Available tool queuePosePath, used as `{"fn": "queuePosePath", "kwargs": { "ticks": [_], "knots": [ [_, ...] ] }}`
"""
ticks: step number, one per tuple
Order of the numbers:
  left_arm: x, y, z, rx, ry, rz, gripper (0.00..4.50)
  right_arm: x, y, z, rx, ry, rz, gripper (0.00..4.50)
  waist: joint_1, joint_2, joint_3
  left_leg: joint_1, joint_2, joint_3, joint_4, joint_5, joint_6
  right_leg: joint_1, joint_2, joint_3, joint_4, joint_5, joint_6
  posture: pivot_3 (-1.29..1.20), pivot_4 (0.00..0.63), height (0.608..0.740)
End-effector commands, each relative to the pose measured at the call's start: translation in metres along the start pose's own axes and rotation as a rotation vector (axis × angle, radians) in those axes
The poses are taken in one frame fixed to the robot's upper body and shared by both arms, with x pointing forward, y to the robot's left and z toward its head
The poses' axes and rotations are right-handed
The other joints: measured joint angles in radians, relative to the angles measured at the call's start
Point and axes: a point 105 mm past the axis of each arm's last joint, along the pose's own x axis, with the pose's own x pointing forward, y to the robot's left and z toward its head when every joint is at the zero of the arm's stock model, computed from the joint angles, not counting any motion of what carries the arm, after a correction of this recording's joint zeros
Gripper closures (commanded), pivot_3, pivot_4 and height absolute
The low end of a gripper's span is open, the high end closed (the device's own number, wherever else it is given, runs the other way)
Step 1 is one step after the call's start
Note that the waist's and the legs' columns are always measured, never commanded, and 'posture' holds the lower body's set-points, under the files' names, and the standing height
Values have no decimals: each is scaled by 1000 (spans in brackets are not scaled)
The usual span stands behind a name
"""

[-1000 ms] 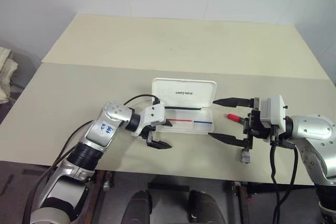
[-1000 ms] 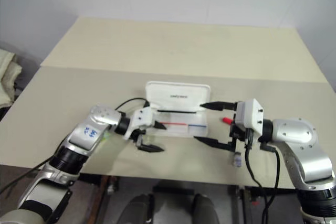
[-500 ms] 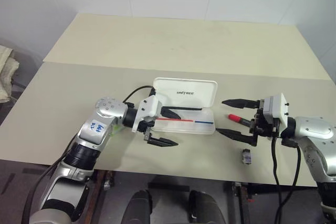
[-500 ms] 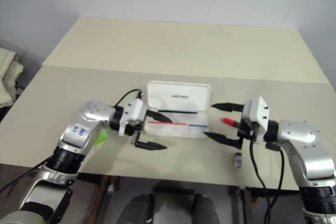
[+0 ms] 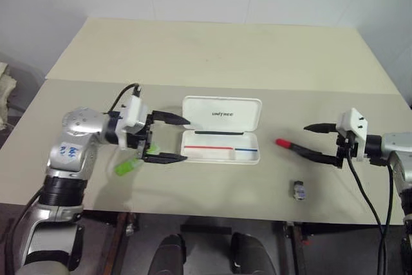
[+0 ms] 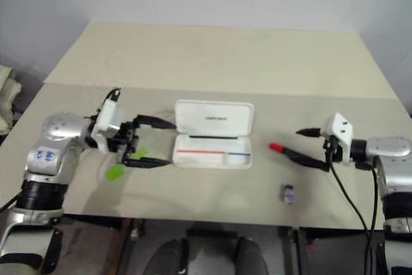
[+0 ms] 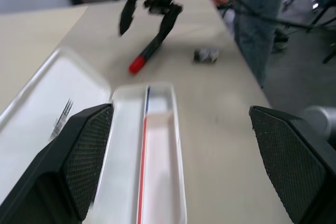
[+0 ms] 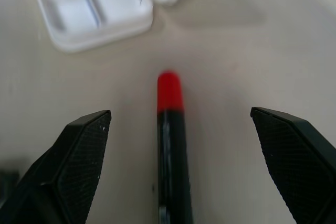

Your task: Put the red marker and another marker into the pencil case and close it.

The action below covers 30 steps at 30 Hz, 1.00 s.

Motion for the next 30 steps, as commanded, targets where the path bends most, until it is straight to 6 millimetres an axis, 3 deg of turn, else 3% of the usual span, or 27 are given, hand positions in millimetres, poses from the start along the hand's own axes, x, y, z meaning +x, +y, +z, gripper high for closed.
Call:
{"fn": "queuePosePath", "kwargs": {
  "ticks": [1, 4, 7, 17, 23, 27, 30],
  "knots": [
    [-6, -1, 6, 43, -5, 17, 55, 4, -1, -3, -24, 20, 37, 0, 0, 0, 0, 0, 0, 0, 0, 0, 0, 0, 0, 0, 0, 0, 0, 0, 150, 740],
    [-19, 1, 2, 39, 20, 76, 55, 10, -5, -20, -3, 92, 36, 0, -6, 0, 0, 0, 0, 1, 0, 0, -1, 0, 0, 1, 0, 0, 1, 0, 150, 740],
    [-25, 2, 1, 45, 33, 106, 0, 13, -10, -29, 13, 142, 19, 616, -10, 0, 0, 1, 0, 1, 0, 0, -1, 0, 0, 1, 0, 0, 1, 0, 150, 740],
    [-27, -2, 2, 48, 41, 135, 0, 27, -13, -13, -66, 86, 36, 3905, -29, -2, -1, 2, 0, 3, 1, 5, 4, 1, 0, 3, -3, 10, -1, 0, 150, 740],
    [-24, -2, 1, 44, 41, 137, 0, 29, -23, 17, -143, -8, -1, 3913, -31, -2, -1, 2, 0, 4, 0, 7, 3, 0, 0, 4, -2, 11, -2, 0, 150, 740],
    [-25, -1, -1, 40, 44, 137, 0, 30, -18, 48, -200, -81, 62, 3913, -30, 0, 0, 2, 1, 4, -3, 7, 2, -2, 0, 5, -1, 11, -1, 0, 150, 740],
    [-25, 0, -1, 40, 45, 138, 0, 31, -12, 60, -215, -105, 96, 3913, -28, 0, 0, 1, 1, 5, -3, 7, -1, -3, 1, 4, 0, 10, 0, 0, 150, 740]
  ]
}}
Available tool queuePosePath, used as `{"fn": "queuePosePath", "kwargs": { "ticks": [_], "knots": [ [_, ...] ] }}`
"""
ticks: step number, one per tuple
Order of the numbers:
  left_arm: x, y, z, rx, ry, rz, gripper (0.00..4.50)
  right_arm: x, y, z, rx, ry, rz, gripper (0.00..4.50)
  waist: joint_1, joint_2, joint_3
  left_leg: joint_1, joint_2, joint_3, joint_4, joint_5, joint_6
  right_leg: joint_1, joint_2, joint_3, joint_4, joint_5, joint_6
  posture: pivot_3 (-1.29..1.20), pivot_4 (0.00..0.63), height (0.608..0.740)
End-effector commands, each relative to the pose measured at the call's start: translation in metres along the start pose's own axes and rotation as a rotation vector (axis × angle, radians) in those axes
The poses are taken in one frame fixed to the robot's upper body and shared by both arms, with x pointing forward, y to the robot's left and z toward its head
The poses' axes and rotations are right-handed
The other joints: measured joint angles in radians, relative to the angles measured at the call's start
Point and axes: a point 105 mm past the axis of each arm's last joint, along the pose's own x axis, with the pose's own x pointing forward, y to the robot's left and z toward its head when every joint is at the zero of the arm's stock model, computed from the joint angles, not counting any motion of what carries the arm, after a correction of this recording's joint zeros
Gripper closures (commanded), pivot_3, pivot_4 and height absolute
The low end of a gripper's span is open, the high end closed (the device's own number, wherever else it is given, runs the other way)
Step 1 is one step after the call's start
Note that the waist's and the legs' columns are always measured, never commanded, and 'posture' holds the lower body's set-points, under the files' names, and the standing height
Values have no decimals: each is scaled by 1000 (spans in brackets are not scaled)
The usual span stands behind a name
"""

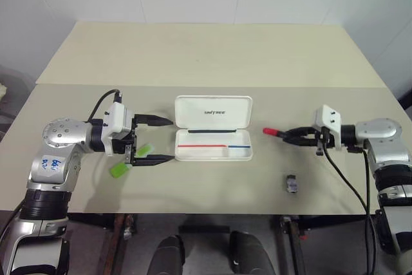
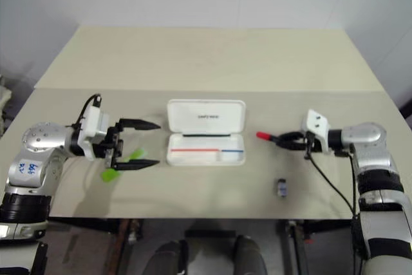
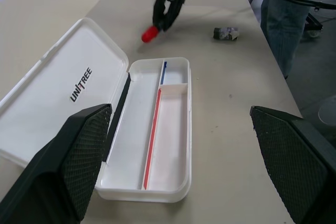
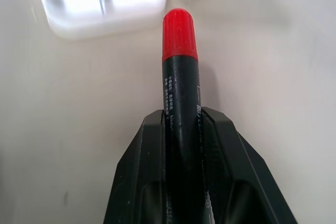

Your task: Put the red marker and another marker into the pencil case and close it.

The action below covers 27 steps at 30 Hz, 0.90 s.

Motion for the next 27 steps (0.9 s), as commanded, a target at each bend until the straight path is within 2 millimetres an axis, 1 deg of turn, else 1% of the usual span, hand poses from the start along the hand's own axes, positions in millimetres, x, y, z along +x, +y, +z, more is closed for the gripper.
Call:
{"fn": "queuePosePath", "kwargs": {
  "ticks": [1, 2, 3, 6, 8, 10, 11, 15, 20, 24, 27],
  "knots": [
    [-4, 2, 8, 40, -12, 5, 0, 1, 1, 34, -72, -80, 35, 3913, 1, 0, 0, -1, 0, 0, 0, 0, 0, 0, 0, 0, 0, 0, 0, 0, 150, 740],
    [-4, 3, 8, 39, -11, 7, 0, 5, 4, 43, -90, -97, 54, 3913, 1, 0, 0, -1, 0, 1, 0, -1, 0, 0, 0, 0, 0, 0, 0, 0, 150, 740],
    [-6, 4, 7, 36, -9, 10, 0, 13, 10, 56, -111, -127, 90, 3913, 2, 0, 0, -2, 0, 1, 1, -1, 1, 0, 0, 0, -1, 0, 1, 0, 150, 740],
    [-8, 3, 4, 30, -3, 16, 0, 33, 28, 80, -134, -178, 161, 3913, 3, 0, 0, -2, 0, 1, 0, -2, 0, 0, 0, 0, -1, -1, 1, 0, 150, 740],
    [-9, 2, 3, 27, 0, 19, 0, 44, 39, 89, -141, -197, 194, 3913, 3, 0, 0, -2, 0, 1, 0, -2, 1, 0, 0, 0, -1, -1, 1, 0, 150, 740],
    [-10, 1, 0, 16, 6, 29, 0, 61, 48, 96, -147, -215, 215, 3913, 2, 0, 0, -2, 0, 2, 1, -4, 4, 0, 0, 0, -1, -1, 1, 0, 150, 740],
    [-10, 0, 0, 14, 8, 32, 0, 65, 49, 98, -147, -218, 218, 3913, 2, 0, 0, -2, 0, 1, 1, -4, 4, 0, 0, 0, -1, -1, 1, 0, 150, 740],
    [-13, -7, -9, -6, 31, 49, 0, 95, 50, 101, -188, -204, 219, 3913, -1, 0, 0, -2, 0, 1, 1, -4, 4, -1, 0, 0, -1, -1, 1, 0, 150, 740],
    [-14, -12, -12, -16, 39, 63, 0, 112, 44, 102, -227, -176, 202, 3913, -1, 0, 0, -2, 1, 2, 0, -4, 4, -2, 0, 0, 0, -1, 1, 0, 150, 740],
    [-16, -18, -12, -30, 39, 89, 0, 126, 44, 97, -305, -121, 223, 3913, -1, 0, 0, -3, 1, 2, 0, -4, 4, -2, 0, 0, 1, -1, 1, 0, 150, 740],
    [-15, -21, -13, -39, 37, 102, 0, 133, 47, 94, -313, -104, 247, 3913, -2, 0, 0, -3, 1, 2, -1, -5, 4, -2, 0, 0, 0, -1, 1, 0, 150, 740]
  ]
}}
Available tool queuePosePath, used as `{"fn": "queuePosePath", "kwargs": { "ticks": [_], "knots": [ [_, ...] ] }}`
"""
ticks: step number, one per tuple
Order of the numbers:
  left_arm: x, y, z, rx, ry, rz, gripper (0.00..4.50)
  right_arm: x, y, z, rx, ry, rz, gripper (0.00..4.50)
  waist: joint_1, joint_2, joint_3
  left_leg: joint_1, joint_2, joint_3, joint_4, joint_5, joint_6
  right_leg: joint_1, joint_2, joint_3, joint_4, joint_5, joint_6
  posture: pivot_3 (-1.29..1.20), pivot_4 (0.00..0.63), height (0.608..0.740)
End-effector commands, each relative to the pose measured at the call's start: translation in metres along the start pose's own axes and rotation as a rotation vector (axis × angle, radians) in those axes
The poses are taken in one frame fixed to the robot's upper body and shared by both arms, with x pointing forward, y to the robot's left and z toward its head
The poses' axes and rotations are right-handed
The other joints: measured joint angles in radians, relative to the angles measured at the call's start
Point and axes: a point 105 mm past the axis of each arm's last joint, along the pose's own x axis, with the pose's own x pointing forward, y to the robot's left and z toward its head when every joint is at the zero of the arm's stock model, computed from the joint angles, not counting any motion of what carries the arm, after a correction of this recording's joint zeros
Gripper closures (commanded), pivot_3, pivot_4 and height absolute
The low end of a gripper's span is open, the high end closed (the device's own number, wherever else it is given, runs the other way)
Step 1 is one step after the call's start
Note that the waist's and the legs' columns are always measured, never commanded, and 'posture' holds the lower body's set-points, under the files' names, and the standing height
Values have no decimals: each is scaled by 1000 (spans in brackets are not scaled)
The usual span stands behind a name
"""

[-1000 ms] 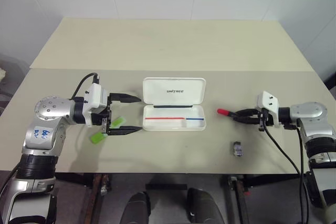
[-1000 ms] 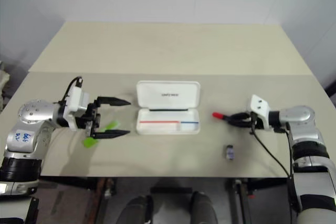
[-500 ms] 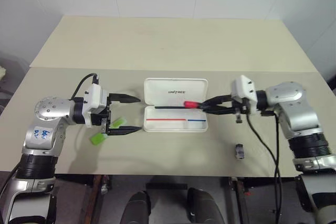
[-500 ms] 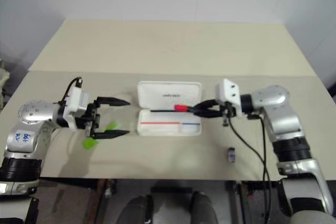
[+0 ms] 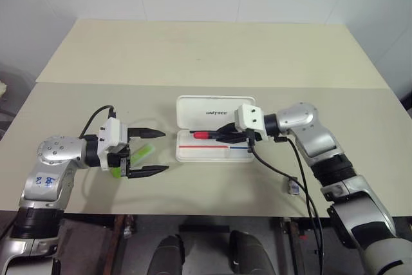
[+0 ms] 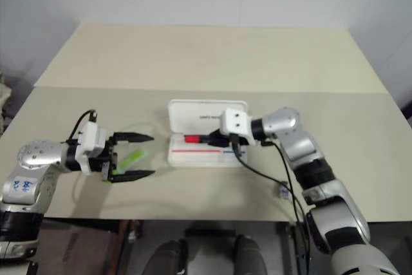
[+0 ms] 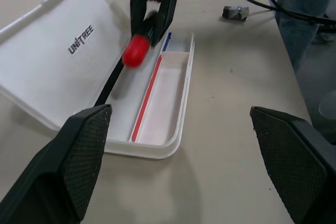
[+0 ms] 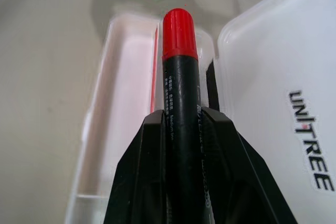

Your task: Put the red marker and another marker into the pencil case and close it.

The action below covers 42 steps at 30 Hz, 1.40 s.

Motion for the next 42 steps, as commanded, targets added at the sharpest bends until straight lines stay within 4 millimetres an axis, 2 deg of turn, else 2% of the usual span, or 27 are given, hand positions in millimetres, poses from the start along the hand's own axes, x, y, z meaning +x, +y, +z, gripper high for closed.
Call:
{"fn": "queuePosePath", "kwargs": {
  "ticks": [1, 4, 10, 15, 19, 24, 28, 31, 33, 38, 42],
  "knots": [
    [-4, -1, 11, 32, -20, 25, 0, 5, -3, 6, -52, 1, 20, 3913, 0, 0, 0, 0, 0, 0, 0, 0, 0, 0, 0, 0, 0, 0, 0, 0, 150, 740],
    [-4, -2, 11, 28, -21, 32, 0, 8, -1, 3, -43, 6, 31, 3913, 1, 0, 0, 0, 0, 0, 0, 0, 0, 0, 0, 0, 0, 0, 0, 0, 150, 740],
    [-4, -3, 10, 20, -24, 46, 0, 12, -6, 3, -60, 2, 7, 1779, 0, 0, 0, 0, 1, 0, 0, 0, 0, 0, 1, 0, 1, 0, 0, 0, 150, 740],
    [-3, -4, 10, 14, -27, 52, 0, 14, -10, 15, -78, -41, -13, 19, 0, 0, 0, 0, 1, 0, 0, 0, 0, 0, 1, 0, 1, 0, 0, 0, 150, 740],
    [-5, -4, 10, 10, -26, 61, 0, 9, -12, 34, -43, -119, -8, 19, 0, 0, 0, 0, 1, 0, 0, 0, 0, 0, 1, 0, 1, 0, 0, 0, 150, 740],
    [-14, -4, 2, -12, -9, 126, 0, -7, 5, 55, 27, -236, 61, 19, 0, 0, 0, 0, 2, 0, -1, 0, -1, 0, 1, 0, 0, 0, 0, 0, 150, 740],
    [-28, -7, -7, -50, 8, 204, 0, -26, 19, 56, 39, -260, 96, 19, 3, 0, 0, 0, 3, 0, 0, -2, -1, 0, 2, 0, -1, -1, -1, 0, 150, 740],
    [-53, -15, -24, -125, 33, 324, 0, -66, 22, 52, 78, -263, 57, 19, 2, 0, 0, 0, 3, 1, 0, -3, -1, 0, 2, 0, -1, -1, -1, 0, 150, 740],
    [-66, -20, -34, -164, 45, 389, 0, -83, 26, 48, 75, -249, 35, 19, 3, 0, 0, 0, 4, 1, 0, -4, -1, 0, 2, 0, -3, -1, -2, 0, 150, 740],
    [-76, -31, -56, -275, 39, 458, 0, -98, 36, 33, 95, -192, 1, 19, 3, 0, 0, 2, 10, 2, 1, -6, -5, 0, 8, -1, -5, -3, -6, 0, 150, 740],
    [-74, -32, -70, -317, 37, 464, 0, -97, 34, 33, 84, -191, -38, 19, 0, 0, 0, 3, 13, 2, 2, -7, -7, -2, 10, 0, -3, -4, -9, 0, 150, 740]
  ]
}}
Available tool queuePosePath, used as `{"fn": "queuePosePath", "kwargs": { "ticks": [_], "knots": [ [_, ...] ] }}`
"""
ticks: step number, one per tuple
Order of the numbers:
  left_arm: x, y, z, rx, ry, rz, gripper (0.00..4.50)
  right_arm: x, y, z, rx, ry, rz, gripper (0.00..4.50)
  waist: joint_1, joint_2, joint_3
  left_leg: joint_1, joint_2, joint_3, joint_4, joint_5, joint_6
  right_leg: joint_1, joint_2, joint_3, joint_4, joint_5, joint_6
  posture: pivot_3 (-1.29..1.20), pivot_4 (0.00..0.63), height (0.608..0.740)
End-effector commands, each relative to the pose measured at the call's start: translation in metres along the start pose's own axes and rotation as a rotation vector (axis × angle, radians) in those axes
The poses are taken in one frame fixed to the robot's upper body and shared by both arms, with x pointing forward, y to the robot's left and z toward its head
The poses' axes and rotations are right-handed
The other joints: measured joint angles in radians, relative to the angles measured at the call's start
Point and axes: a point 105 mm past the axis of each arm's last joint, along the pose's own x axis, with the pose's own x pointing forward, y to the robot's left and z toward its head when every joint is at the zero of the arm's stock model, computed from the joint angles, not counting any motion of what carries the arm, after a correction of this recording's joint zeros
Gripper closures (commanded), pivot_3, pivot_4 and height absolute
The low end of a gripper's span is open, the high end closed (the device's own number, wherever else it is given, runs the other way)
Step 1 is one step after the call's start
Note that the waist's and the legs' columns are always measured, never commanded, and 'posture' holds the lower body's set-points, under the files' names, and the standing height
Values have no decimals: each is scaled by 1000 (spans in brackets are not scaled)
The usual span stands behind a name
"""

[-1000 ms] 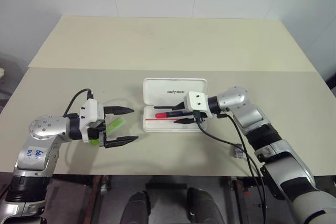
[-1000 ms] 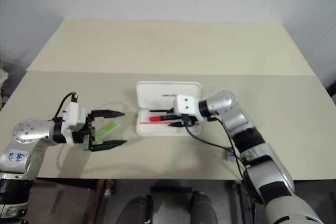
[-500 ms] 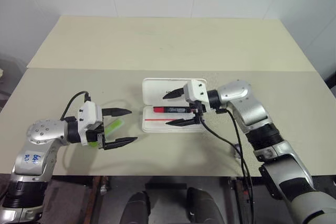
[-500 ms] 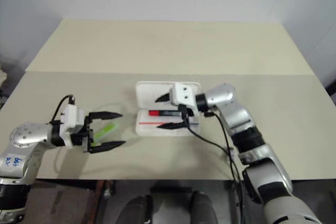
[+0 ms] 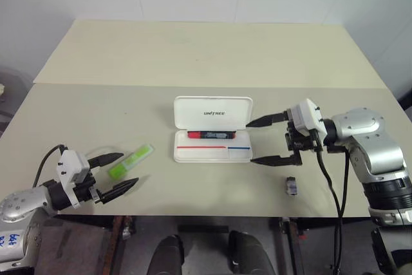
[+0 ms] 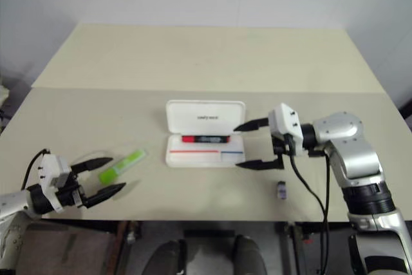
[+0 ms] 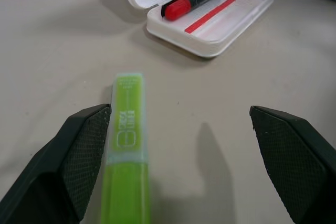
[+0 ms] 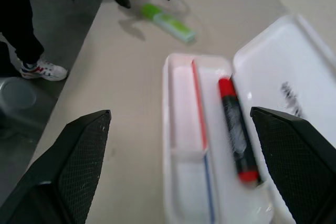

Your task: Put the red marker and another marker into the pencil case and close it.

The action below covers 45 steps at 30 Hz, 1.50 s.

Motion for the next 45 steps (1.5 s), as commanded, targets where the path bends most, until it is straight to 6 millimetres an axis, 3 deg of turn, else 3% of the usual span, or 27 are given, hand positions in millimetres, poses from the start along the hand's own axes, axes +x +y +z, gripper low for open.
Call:
{"fn": "queuePosePath", "kwargs": {
  "ticks": [1, 10, 15, 20, 26, 27, 33, 37, 40, 45],
  "knots": [
    [3, 6, -1, 3, -22, 13, 0, -4, -5, 17, -82, -25, -48, 19, 0, 0, 0, 0, 1, 0, 0, 0, 0, -1, 1, 0, 1, 0, -1, 0, 150, 740],
    [25, 27, -10, -19, -38, 27, 0, -1, -1, 19, -76, -28, -74, 19, 16, 0, 0, -1, 4, 0, 0, -1, -3, -3, 4, 0, 3, -1, -3, 0, 150, 740],
    [36, 28, -18, -37, -21, 14, 0, -1, 0, 20, -75, -31, -90, 19, 28, 0, 0, -1, 4, 1, 0, -1, -3, -3, 5, 0, 3, -2, -3, 0, 150, 740],
    [44, 22, -23, -45, -28, -13, 1132, -1, 0, 24, -79, -41, -109, 0, 31, 0, -1, -1, 4, 1, 2, -1, -3, -3, 5, 0, 4, -2, -3, 0, 150, 740],
    [43, 23, -27, -26, 4, 0, 3281, 0, 0, 26, -81, -49, -114, 0, 36, 2, -2, 0, 4, 1, 1, -1, -3, -3, 5, 0, 4, -2, -4, 0, 150, 740],
    [43, 23, -28, -24, 9, 2, 3380, 0, 0, 26, -82, -51, -113, 0, 38, 2, -2, 0, 4, 1, 1, -1, -3, -2, 5, 0, 4, -2, -4, 0, 150, 740],
    [43, 22, -24, -6, -7, 3, 3376, 2, 0, 27, -85, -60, -110, 0, 41, 3, -2, 0, 4, 1, 1, -1, -3, -3, 5, 0, 4, -2, -4, 0, 150, 740],
    [46, 20, -2, 46, -86, -18, 3376, 4, -1, 26, -82, -64, -110, 0, 41, 2, -2, 0, 4, 1, 1, -1, -3, -3, 5, 0, 4, -2, -4, 0, 150, 740],
    [47, 18, 27, 178, -154, -46, 3376, 5, -1, 23, -72, -66, -110, 0, 45, 2, -2, -1, 5, 1, 1, -1, -3, -3, 5, 0, 3, -2, -4, 0, 150, 740],
    [59, 4, 49, 295, -142, -182, 3376, 2, 1, 14, -46, -54, -113, 0, 50, 2, -2, -1, 6, 1, 1, -1, -4, -3, 7, 0, 3, -2, -4, 0, 150, 740]
  ]
}}
